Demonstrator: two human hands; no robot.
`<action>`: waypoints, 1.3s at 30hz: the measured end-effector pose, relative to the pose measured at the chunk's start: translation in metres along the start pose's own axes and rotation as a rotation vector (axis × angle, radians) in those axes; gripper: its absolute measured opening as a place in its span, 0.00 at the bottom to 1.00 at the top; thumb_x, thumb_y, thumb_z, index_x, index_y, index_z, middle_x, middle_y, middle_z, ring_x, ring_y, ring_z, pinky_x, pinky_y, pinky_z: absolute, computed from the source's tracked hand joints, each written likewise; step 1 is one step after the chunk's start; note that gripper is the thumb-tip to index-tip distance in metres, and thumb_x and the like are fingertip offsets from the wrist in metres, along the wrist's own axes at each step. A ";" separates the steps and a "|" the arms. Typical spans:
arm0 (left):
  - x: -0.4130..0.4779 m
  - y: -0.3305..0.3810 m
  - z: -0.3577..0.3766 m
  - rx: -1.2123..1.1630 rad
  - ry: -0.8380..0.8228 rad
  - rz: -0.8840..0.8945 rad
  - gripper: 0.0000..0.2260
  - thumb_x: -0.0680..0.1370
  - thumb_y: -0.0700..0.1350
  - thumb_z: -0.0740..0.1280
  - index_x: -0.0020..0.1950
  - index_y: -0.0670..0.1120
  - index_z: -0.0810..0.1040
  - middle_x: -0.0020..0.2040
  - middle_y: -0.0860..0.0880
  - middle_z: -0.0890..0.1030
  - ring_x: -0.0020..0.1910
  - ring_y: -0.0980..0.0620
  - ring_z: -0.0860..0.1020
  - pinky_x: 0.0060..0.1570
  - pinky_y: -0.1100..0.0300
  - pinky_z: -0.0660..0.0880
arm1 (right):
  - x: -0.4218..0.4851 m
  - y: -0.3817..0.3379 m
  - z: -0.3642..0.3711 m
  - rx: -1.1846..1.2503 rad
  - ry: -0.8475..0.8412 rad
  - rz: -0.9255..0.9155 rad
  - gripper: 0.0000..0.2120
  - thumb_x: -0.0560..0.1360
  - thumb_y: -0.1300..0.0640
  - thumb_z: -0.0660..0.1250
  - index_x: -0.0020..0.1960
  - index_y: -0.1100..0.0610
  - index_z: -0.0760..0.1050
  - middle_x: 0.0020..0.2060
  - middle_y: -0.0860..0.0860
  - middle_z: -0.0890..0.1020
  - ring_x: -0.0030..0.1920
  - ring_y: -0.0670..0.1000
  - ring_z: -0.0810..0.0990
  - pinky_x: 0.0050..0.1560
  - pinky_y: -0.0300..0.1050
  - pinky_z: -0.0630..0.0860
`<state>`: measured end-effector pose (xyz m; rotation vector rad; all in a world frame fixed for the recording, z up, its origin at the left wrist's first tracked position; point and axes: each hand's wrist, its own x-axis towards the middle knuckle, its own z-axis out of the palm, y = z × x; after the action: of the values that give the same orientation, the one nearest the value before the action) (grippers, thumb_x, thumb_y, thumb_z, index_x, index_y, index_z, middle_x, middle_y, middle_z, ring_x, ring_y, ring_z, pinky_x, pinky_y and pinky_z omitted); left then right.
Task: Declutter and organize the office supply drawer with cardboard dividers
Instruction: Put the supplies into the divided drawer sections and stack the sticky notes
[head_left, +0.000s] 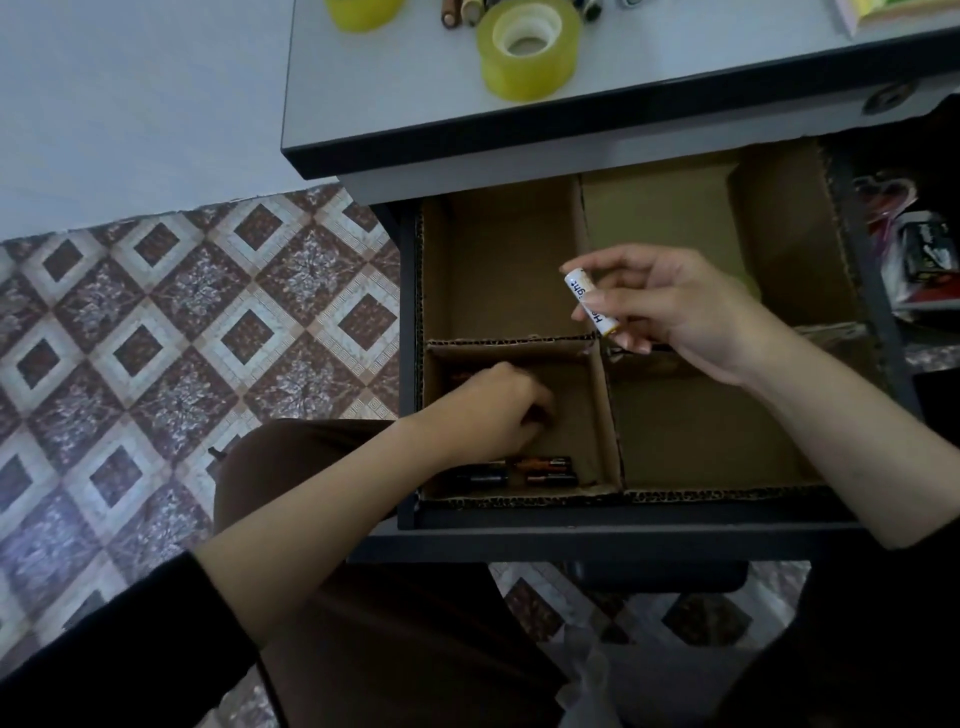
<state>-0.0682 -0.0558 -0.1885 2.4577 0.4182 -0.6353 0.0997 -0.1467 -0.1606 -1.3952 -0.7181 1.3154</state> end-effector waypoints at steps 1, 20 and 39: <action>0.001 0.000 0.002 -0.003 -0.012 -0.002 0.11 0.78 0.41 0.64 0.60 0.45 0.78 0.57 0.48 0.79 0.55 0.50 0.76 0.56 0.60 0.72 | 0.000 0.000 0.000 0.001 0.000 0.001 0.12 0.71 0.64 0.67 0.52 0.53 0.78 0.34 0.51 0.83 0.25 0.45 0.71 0.23 0.33 0.67; 0.009 0.009 0.000 0.020 -0.292 0.147 0.21 0.73 0.31 0.59 0.57 0.50 0.81 0.55 0.47 0.77 0.54 0.49 0.74 0.54 0.52 0.73 | -0.001 0.001 -0.001 0.028 -0.008 -0.018 0.17 0.65 0.58 0.68 0.53 0.55 0.78 0.35 0.51 0.82 0.25 0.45 0.72 0.24 0.33 0.68; 0.008 0.003 0.005 -0.012 -0.184 -0.001 0.16 0.76 0.37 0.61 0.62 0.47 0.77 0.57 0.44 0.78 0.53 0.47 0.77 0.55 0.52 0.75 | -0.002 0.001 0.000 0.010 0.009 -0.022 0.12 0.73 0.66 0.65 0.54 0.55 0.77 0.35 0.50 0.83 0.25 0.45 0.73 0.24 0.33 0.69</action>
<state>-0.0622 -0.0604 -0.1951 2.3624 0.3490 -0.8478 0.0991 -0.1494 -0.1609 -1.3807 -0.7177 1.2936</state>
